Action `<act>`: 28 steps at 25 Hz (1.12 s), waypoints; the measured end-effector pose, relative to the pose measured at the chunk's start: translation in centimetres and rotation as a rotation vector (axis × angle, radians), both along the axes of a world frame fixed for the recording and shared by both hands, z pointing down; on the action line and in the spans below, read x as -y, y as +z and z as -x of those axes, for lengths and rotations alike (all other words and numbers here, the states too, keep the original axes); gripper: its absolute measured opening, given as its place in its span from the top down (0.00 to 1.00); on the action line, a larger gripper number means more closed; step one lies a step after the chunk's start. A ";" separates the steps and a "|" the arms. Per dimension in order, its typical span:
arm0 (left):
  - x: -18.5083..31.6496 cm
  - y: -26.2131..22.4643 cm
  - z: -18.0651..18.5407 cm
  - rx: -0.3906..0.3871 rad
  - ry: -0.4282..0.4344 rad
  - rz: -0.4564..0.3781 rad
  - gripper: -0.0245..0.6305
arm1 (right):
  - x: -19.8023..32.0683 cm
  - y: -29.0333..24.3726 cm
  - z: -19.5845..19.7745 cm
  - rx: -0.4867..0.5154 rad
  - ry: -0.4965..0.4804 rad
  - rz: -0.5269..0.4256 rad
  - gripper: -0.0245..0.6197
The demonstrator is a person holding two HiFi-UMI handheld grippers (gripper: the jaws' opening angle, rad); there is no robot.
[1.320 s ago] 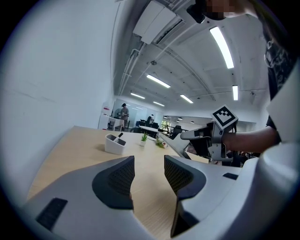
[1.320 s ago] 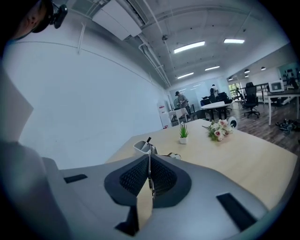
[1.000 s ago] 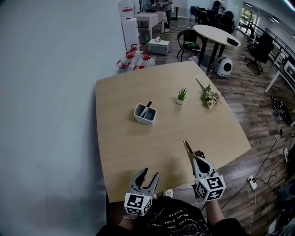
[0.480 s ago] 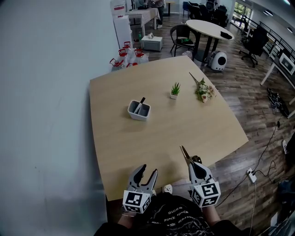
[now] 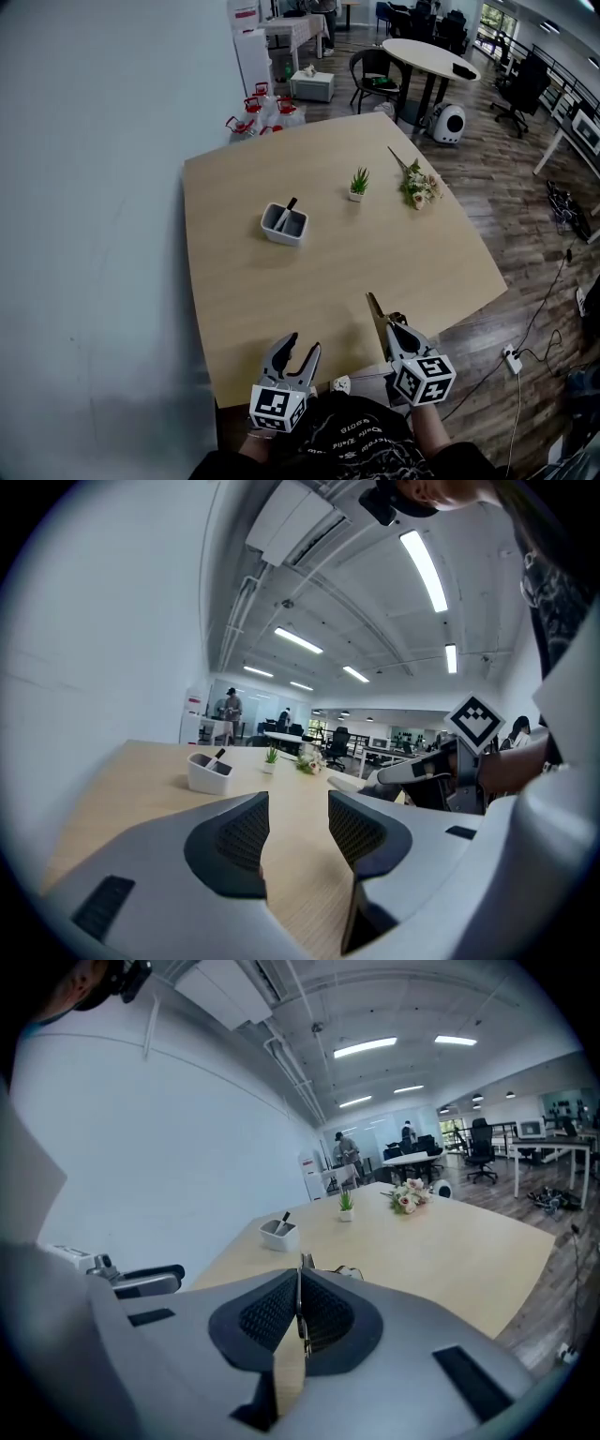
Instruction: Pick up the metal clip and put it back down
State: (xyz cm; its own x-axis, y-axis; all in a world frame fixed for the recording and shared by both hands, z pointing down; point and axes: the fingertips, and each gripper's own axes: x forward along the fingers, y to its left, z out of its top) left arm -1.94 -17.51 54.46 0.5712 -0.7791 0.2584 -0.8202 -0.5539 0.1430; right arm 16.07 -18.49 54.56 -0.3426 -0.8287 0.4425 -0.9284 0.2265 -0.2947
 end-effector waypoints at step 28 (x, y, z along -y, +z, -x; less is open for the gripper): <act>5.6 1.6 -1.1 0.021 -0.098 0.085 0.65 | 19.0 9.8 -6.6 0.415 0.155 0.225 0.93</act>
